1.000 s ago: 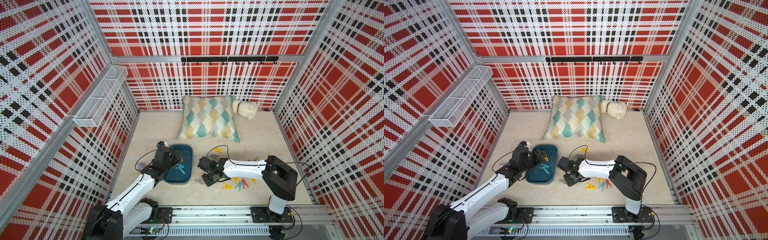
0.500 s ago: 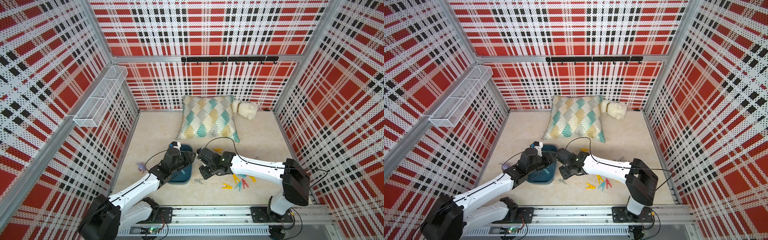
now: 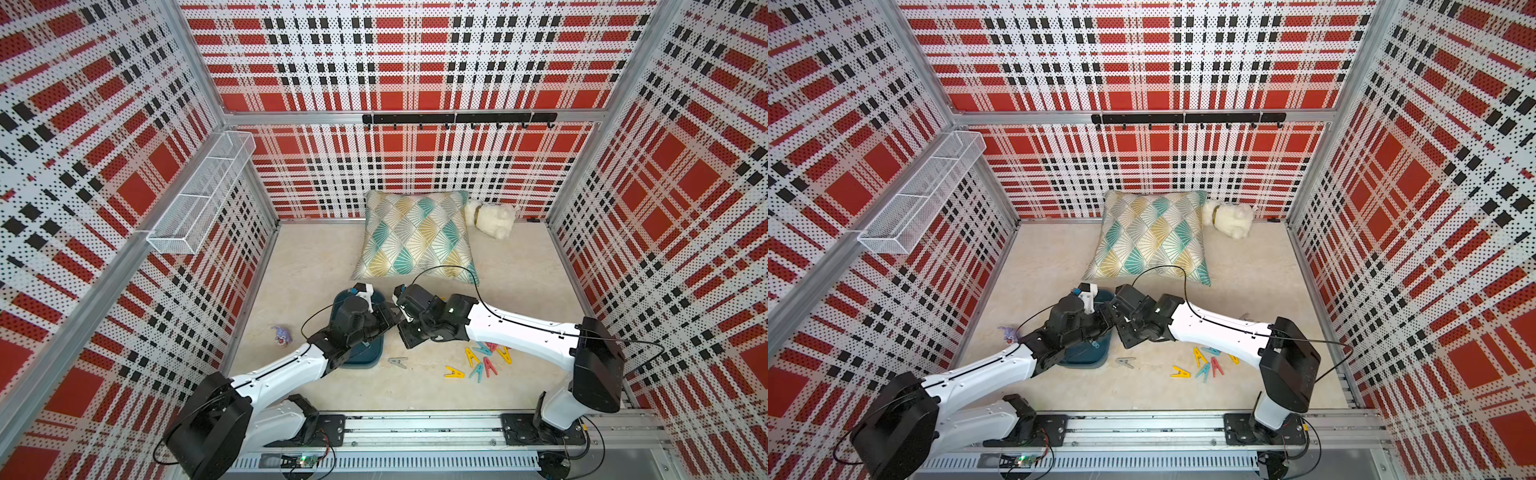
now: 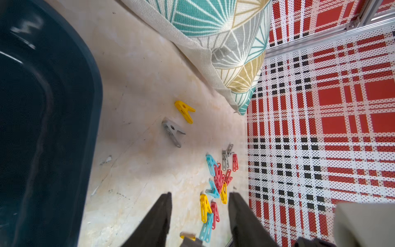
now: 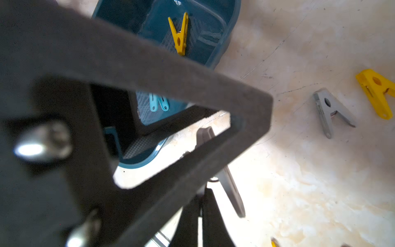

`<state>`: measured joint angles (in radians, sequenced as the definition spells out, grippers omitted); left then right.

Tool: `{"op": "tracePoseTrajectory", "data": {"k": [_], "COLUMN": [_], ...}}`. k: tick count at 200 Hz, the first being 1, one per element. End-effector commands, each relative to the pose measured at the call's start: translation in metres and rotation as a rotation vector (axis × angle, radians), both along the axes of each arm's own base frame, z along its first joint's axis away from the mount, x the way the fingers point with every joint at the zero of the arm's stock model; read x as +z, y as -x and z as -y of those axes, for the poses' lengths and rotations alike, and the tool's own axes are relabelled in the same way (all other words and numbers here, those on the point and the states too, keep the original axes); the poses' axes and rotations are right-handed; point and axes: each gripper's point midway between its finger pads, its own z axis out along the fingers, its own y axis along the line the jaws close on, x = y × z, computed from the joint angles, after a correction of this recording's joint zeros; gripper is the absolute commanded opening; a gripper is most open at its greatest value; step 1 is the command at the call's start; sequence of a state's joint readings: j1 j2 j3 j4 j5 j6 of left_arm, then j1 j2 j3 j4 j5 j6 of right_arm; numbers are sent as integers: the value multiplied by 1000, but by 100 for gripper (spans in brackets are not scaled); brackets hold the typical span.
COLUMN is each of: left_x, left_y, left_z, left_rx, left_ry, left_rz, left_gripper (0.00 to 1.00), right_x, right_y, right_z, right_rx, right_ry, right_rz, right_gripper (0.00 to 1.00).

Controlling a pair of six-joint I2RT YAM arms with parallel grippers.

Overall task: Put the clothespins into the storage box
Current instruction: Pick up the clothespin from the center of the board, then place the clothespin in the storage box.

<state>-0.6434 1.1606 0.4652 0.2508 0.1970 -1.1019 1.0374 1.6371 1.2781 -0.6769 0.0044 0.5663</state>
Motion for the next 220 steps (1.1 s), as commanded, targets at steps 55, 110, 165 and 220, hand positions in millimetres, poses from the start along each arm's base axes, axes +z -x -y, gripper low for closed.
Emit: {"op": "tracePoseTrajectory", "data": {"k": [55,110,165,220], "left_x": [0,5,4,-10], "left_y": [7,7,0,-22], "left_z": [5,4,-6,-59], "left_rx": [-18,-15,9,123], "left_ry": [35,46,29,-98], "left_rz": [11,20,24,19], "left_gripper": [37,19,0,0], "right_x": [34,34,41,27], "right_y": [-12,-13,-17,-18], "right_z": [-4,-7,9,35], "right_rx": [-33,-31,-61,-84], "right_ry": [-84,-99,-90,-59], "right_rz": [68,64,93,68], "right_gripper": [6,10,44,45]}}
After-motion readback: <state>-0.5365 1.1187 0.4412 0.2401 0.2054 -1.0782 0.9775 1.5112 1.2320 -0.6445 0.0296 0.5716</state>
